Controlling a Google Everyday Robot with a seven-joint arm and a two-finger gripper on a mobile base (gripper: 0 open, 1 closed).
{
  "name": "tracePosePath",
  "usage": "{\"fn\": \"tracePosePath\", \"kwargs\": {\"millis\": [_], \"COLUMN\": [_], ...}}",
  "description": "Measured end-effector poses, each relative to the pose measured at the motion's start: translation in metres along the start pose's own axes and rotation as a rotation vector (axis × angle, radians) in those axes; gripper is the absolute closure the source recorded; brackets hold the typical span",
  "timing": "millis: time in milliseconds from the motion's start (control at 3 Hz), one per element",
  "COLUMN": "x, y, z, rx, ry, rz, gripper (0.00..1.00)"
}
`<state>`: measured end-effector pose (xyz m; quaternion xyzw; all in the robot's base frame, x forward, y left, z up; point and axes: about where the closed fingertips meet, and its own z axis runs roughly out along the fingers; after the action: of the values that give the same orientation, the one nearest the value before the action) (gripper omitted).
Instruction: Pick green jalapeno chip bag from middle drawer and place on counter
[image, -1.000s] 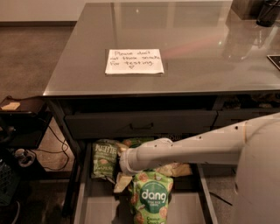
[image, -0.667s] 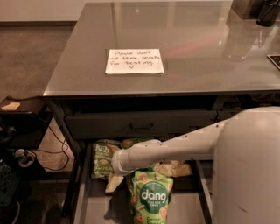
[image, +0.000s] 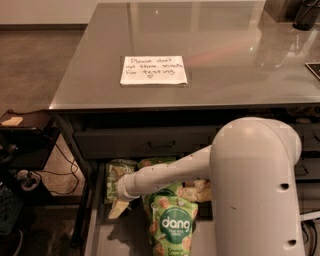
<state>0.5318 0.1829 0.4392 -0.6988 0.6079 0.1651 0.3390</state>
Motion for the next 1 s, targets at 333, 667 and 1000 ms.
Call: {"fn": "tracePosePath", "kwargs": {"millis": [333,667,1000], "x": [0.01,0.024,0.038], "y": [-0.01,-0.021,-0.029], "z": [0.01,0.013,0.018], "rx": [0.067,0.131,0.158], "ry": [-0.026,-0.054,-0.07], "rz": [-0.029,-0.068,-0.093], "gripper": [0.0,0.0,0.0]}}
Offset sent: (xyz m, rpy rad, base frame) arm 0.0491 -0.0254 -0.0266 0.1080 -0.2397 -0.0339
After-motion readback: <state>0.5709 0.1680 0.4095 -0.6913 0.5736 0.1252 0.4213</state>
